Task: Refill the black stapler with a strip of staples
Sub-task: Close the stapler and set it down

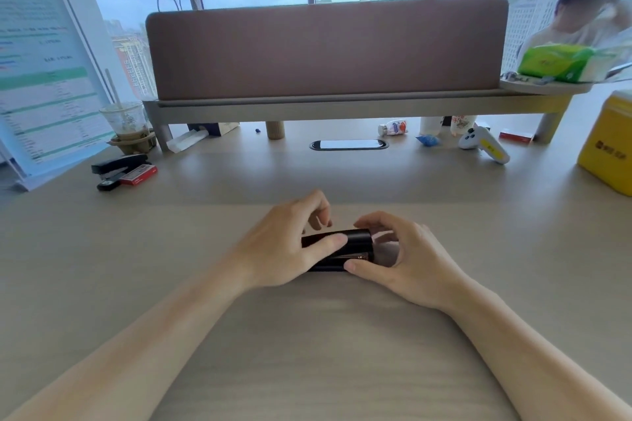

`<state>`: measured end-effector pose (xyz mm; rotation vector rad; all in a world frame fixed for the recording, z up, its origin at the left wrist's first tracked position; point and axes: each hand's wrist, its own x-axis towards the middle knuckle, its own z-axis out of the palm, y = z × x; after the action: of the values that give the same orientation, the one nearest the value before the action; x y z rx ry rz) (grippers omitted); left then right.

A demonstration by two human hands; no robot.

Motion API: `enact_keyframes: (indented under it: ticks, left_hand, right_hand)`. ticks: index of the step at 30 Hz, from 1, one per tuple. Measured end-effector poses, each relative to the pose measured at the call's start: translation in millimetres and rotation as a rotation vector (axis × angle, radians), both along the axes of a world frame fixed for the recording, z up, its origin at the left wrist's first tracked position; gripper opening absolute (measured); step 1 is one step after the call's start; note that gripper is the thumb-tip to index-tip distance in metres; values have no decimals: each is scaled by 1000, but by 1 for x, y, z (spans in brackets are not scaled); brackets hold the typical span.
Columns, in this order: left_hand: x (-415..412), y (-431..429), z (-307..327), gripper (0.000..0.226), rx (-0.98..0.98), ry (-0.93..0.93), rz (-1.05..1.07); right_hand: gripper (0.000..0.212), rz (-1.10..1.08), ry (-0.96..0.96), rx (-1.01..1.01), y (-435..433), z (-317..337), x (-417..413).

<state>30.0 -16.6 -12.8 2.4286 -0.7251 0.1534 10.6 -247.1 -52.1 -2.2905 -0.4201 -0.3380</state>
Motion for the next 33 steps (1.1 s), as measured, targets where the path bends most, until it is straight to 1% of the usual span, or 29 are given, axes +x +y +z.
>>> enact_keyframes:
  ticks: [3,6,9,12,15,20,22,25,27,30,33]
  left_hand:
    - [-8,20,-10,36,22,4,-26]
    - [-12,26,-19,36,-6,-2,-31]
    - [-14,30,-26,33,-60,-22,-31]
    - [-14,32,-27,31,-89,-25,-33]
    - [-9,32,-28,31,-109,-32,-25]
    - [2,34,-32,30,-124,-46,20]
    - [8,35,-31,30,-105,-60,28]
    - [21,38,-24,31,-104,-71,59]
    - [34,37,-20,31,-153,-66,104]
    - [61,33,-19,32,-204,-64,217]
    - [94,25,-25,35,-187,-102,311]
  right_hand:
    - [64,16,-34,-111,3,2,-1]
    - [76,36,-40,-170,5,4,-1]
    - [98,54,45,-298,-1,13,1]
    - [109,50,87,-402,-7,22,10]
    - [112,48,121,-457,-8,20,20]
    - [102,62,113,-494,-6,6,25]
    - [105,68,118,-502,-7,6,28]
    - [114,70,140,-522,-6,6,33]
    - [117,56,179,-545,-5,7,40]
    - [111,35,209,-580,-4,9,57]
    - [114,38,210,-583,-3,10,75]
